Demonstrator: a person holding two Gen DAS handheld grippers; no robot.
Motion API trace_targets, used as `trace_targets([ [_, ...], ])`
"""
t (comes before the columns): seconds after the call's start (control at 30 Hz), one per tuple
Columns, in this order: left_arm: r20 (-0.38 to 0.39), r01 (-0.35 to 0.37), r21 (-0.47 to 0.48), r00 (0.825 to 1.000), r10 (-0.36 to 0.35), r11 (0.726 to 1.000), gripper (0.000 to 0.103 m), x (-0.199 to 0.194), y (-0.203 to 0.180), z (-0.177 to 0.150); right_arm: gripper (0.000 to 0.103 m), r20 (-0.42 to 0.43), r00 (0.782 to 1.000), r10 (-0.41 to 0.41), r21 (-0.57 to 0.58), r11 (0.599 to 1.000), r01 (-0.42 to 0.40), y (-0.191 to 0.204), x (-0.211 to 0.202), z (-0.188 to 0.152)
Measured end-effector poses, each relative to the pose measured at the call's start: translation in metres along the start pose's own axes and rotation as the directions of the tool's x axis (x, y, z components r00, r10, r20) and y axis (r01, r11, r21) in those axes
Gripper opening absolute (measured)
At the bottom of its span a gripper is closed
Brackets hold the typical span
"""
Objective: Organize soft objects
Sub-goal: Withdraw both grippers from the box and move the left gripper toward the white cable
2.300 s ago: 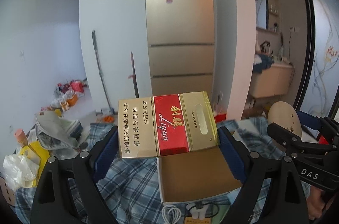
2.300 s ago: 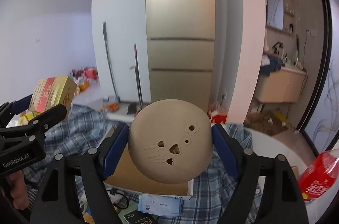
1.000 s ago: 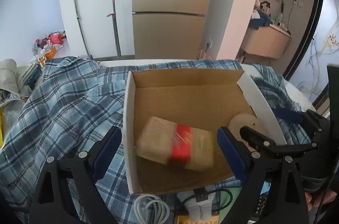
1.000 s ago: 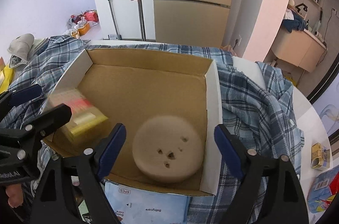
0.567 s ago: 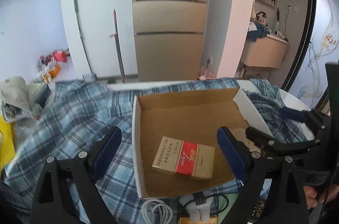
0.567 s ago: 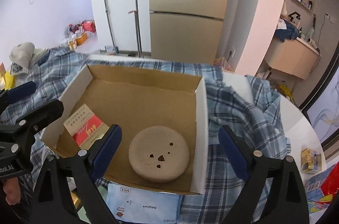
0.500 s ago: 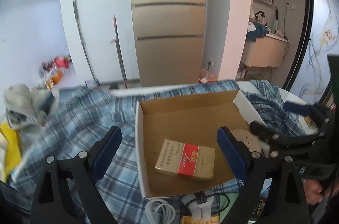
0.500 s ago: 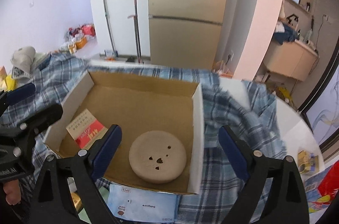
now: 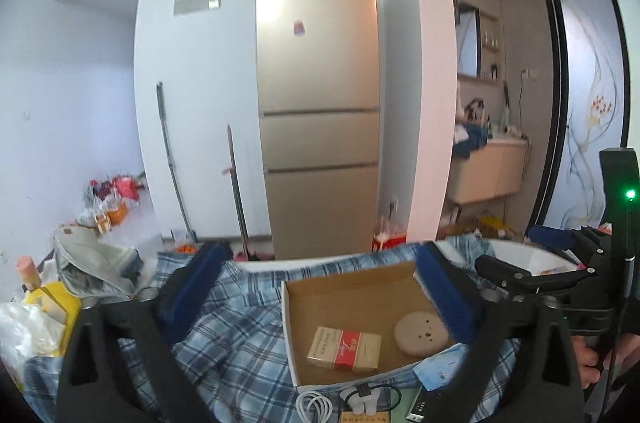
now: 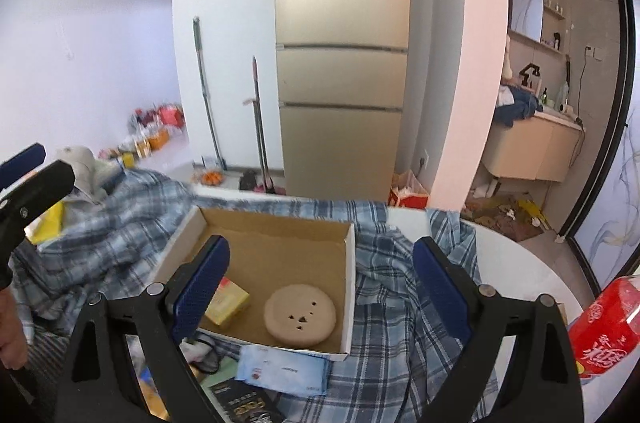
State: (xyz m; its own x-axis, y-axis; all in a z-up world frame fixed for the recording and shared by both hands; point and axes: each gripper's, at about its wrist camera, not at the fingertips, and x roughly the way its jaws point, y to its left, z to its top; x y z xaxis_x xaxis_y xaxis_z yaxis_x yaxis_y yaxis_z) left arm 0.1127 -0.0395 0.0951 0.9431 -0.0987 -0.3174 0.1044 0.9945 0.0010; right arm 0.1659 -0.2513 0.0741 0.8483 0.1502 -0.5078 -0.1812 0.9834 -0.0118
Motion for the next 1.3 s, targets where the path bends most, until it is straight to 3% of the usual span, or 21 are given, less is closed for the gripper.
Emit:
trace_targets([
  [0.13,0.08,-0.009,-0.007,0.997,0.009,1.0,0.103,-0.036,0.005,0.003,0.094,0.115,0.993,0.023,0.015,1.0,-0.025,0.004,-0.037,0.002],
  [0.23,0.124,-0.002,-0.013,0.992,0.004,1.0,0.103,-0.06,0.01,0.001,0.102,0.197,0.98,0.032,0.044,0.998,-0.041,0.004,-0.062,0.0],
  [0.37,0.171,-0.015,0.007,0.985,0.014,1.0,0.103,-0.084,0.013,-0.006,0.102,0.257,0.966,0.003,0.064,0.998,-0.02,0.006,-0.081,-0.007],
  [0.5,0.183,0.01,-0.032,0.983,-0.004,0.999,0.103,-0.099,0.02,-0.025,0.102,0.3,0.954,0.007,0.05,0.998,-0.023,0.012,-0.093,-0.02],
  [0.63,0.184,-0.004,0.003,0.983,0.004,1.0,0.103,-0.107,0.02,-0.057,0.102,0.345,0.939,0.004,0.012,1.0,-0.009,0.019,-0.096,-0.04],
  [0.77,0.245,0.024,-0.009,0.969,-0.021,1.0,0.103,-0.108,0.027,-0.088,0.102,0.295,0.951,0.09,-0.007,0.996,-0.093,0.024,-0.084,-0.063],
  [0.83,0.271,0.005,-0.009,0.962,-0.002,1.0,0.103,-0.106,0.027,-0.099,0.102,0.291,0.954,0.066,-0.026,0.998,-0.061,0.031,-0.076,-0.075],
  [0.93,0.245,-0.001,0.011,0.969,-0.002,1.0,0.103,-0.094,0.026,-0.107,0.102,0.285,0.958,0.036,-0.064,0.998,-0.019,0.036,-0.07,-0.085],
  [1.17,0.163,-0.006,0.041,0.987,-0.001,0.999,0.103,-0.069,0.019,-0.122,0.102,0.238,0.971,0.034,-0.061,0.998,-0.02,0.038,-0.055,-0.1],
  [1.3,0.159,-0.008,0.031,0.987,0.003,0.999,0.103,-0.067,0.02,-0.123,0.102,0.225,0.974,0.026,-0.065,0.998,-0.011,0.036,-0.048,-0.103],
])
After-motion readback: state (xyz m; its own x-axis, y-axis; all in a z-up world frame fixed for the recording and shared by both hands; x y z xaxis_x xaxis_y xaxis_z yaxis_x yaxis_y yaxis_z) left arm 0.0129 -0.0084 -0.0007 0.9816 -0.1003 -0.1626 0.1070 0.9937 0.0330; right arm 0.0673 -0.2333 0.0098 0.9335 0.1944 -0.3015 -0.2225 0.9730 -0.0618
